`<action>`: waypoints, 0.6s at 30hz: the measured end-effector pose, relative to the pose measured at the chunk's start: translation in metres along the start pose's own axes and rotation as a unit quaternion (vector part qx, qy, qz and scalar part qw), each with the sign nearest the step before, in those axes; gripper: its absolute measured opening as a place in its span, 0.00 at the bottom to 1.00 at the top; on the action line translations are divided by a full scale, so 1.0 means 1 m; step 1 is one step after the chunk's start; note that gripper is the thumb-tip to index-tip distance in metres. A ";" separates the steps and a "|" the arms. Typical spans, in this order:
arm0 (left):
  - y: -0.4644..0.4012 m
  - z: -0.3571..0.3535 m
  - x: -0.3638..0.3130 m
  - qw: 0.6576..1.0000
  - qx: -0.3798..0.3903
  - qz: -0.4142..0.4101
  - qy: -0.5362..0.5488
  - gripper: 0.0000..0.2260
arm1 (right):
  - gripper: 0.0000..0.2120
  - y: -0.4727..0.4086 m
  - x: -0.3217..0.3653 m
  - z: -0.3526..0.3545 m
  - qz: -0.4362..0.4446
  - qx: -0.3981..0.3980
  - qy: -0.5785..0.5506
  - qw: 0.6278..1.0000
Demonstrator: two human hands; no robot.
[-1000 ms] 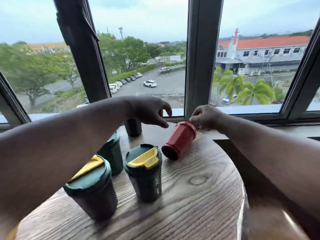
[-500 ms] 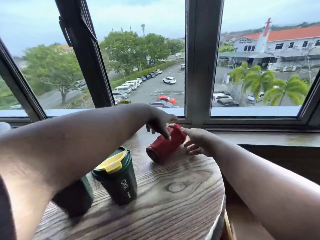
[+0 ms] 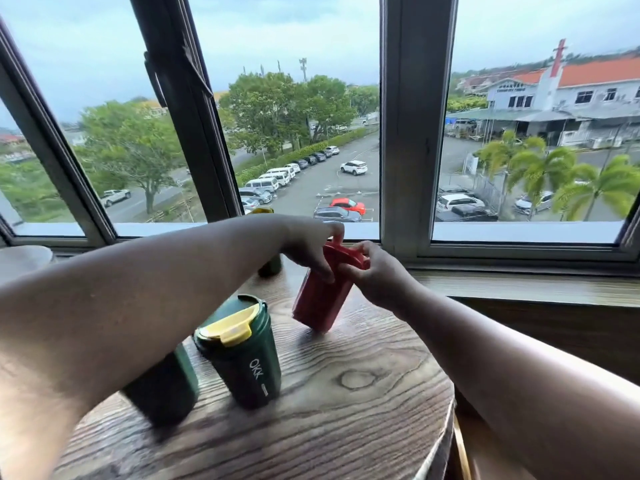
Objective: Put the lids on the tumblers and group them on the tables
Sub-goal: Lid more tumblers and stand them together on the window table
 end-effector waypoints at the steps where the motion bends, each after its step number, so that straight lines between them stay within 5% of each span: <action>1: 0.009 0.003 0.003 1.000 -0.014 0.000 -0.008 0.27 | 0.19 0.000 0.006 -0.002 0.020 -0.002 0.038 0.999; 5: 0.044 -0.001 0.016 0.999 -0.041 0.014 -0.005 0.24 | 0.28 0.006 0.023 -0.018 0.078 0.005 0.105 0.991; 18: 0.093 -0.022 0.034 0.996 -0.075 0.018 0.050 0.23 | 0.21 0.051 0.059 -0.035 0.203 0.068 0.097 0.972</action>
Point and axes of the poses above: each hand's wrist, its own y-axis away from the middle knuckle, its own z-axis out of the back of the hand, x = y × z, the point moved 7 cm from there along -y, towards the middle knuckle, and after that the axes turned 6 degrees about x, right-handed, at the moved point
